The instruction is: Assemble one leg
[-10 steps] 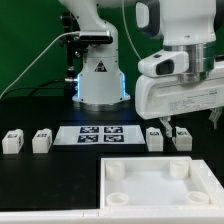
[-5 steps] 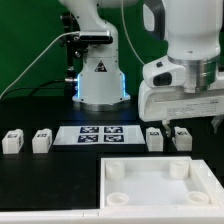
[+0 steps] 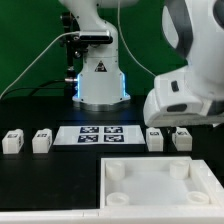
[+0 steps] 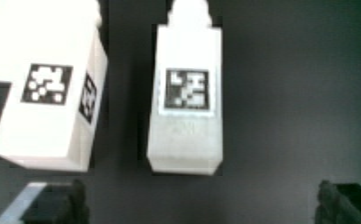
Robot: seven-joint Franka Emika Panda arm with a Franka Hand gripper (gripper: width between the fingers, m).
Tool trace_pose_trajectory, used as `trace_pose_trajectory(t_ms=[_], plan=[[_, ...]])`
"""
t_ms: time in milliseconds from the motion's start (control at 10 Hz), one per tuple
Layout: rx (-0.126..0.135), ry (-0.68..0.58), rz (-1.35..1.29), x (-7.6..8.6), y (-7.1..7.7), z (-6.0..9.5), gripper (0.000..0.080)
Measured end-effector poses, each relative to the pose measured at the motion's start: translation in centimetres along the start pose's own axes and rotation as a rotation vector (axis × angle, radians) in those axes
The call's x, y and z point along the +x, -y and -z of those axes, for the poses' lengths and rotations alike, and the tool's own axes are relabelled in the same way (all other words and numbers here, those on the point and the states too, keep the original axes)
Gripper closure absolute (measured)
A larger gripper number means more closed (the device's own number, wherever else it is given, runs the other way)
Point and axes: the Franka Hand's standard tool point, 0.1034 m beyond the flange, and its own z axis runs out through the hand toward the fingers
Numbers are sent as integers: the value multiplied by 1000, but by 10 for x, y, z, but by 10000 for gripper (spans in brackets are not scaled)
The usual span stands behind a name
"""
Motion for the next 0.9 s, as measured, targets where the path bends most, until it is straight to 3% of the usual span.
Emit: trace_pose_trajectory(t_ms=[300,500,900], plan=[[-29,228,-7,-11,3,-19,150],[-33,201,0,-12,8,-27,150],[-36,174,6,-12,9,-59,150]])
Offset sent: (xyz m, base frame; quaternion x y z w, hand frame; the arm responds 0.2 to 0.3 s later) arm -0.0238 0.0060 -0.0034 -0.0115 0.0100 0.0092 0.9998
